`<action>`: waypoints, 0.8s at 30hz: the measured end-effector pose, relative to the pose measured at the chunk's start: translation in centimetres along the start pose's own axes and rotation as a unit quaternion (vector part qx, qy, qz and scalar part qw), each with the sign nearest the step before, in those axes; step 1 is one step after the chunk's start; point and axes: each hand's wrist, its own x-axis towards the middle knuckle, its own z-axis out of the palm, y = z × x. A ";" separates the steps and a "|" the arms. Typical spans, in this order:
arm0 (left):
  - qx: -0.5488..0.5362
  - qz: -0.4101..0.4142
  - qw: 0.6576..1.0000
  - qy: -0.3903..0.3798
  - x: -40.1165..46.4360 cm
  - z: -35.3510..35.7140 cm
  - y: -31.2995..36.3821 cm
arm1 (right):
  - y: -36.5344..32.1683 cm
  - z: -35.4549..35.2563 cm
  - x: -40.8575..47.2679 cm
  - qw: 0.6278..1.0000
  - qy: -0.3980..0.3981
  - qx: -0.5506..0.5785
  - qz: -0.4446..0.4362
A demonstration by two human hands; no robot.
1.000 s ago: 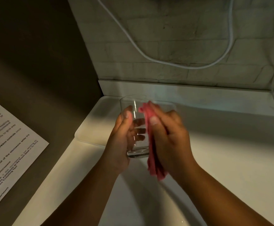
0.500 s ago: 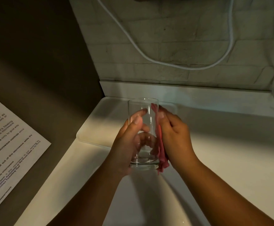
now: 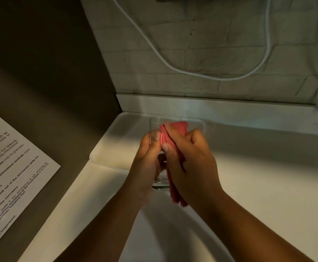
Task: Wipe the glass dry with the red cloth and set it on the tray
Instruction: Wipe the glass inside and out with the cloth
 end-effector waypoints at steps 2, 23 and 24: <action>-0.005 -0.008 1.000 -0.023 -0.2 0.2 -0.1 | 0.1 -0.1 1.2 1.000 0.021 -0.016 -0.006; 0.029 0.016 0.999 -0.021 0.4 -0.2 0.4 | 1.0 0.0 4.3 0.978 0.072 0.160 0.116; 0.029 0.028 0.999 -0.008 0.5 -0.3 0.5 | 1.0 0.2 4.2 0.978 0.066 0.164 0.113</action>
